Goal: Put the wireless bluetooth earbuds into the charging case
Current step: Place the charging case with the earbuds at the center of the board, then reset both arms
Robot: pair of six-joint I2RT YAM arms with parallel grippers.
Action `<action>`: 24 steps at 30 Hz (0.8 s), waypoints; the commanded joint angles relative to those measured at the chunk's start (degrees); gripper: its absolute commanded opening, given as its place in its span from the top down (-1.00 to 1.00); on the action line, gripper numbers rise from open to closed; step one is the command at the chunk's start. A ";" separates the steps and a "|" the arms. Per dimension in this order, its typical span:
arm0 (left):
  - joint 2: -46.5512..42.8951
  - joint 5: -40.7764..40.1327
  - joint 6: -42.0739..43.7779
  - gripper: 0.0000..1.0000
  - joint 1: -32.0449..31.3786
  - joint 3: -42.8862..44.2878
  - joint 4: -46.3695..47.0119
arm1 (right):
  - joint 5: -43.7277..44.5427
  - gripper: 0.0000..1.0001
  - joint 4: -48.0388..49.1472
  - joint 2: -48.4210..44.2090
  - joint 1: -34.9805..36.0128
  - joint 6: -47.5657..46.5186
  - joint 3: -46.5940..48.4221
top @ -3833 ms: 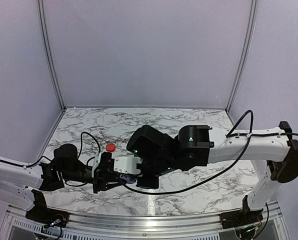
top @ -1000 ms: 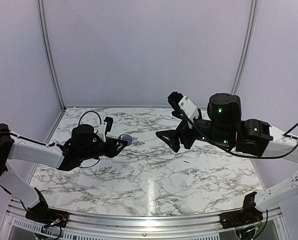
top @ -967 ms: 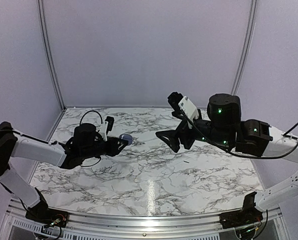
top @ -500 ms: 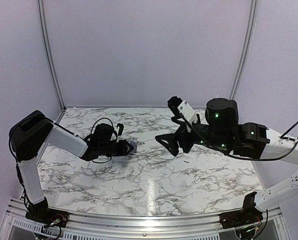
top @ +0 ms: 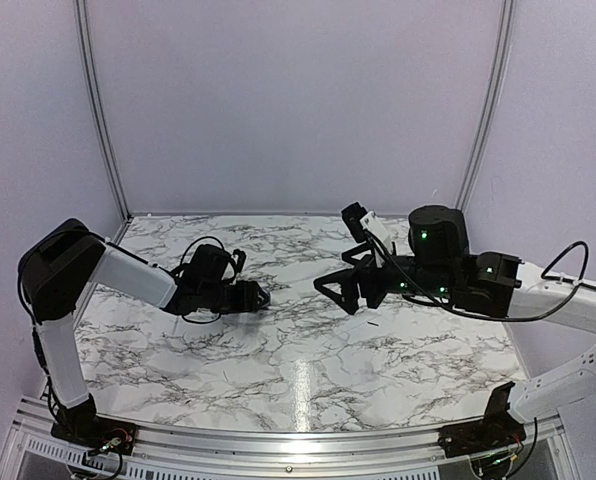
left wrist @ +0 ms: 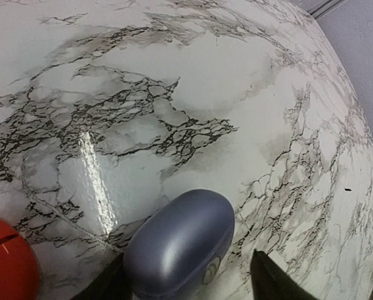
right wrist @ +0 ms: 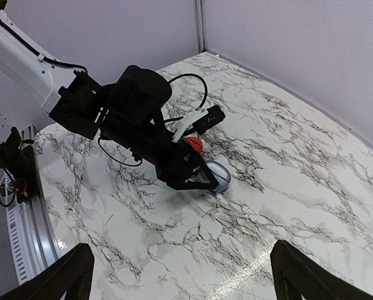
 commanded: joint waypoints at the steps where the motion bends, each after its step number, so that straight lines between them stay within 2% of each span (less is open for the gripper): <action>1: -6.37 -2.08 2.28 -0.75 0.28 1.49 -6.52 | -7.80 -0.97 4.60 0.25 -4.29 5.27 -1.02; 2: -8.05 -2.55 2.79 -0.95 0.25 1.64 -7.53 | -9.11 -0.97 5.13 0.44 -5.38 6.44 -1.48; 3: -10.10 -3.35 3.31 -0.98 0.10 1.76 -8.60 | -10.08 -0.97 5.47 0.59 -6.26 7.27 -1.85; 7: -16.34 -8.23 7.45 -0.98 -0.70 4.82 -17.64 | -11.60 -0.97 5.78 1.82 -9.25 10.22 -2.68; 14: -26.75 -16.34 12.08 -0.98 -0.57 7.02 -26.57 | -10.97 -0.97 4.98 3.02 -14.92 12.21 -2.91; 24: -43.01 -21.14 9.28 -0.98 4.44 -2.28 -28.22 | -8.11 -0.97 6.82 2.04 -20.76 12.51 -8.35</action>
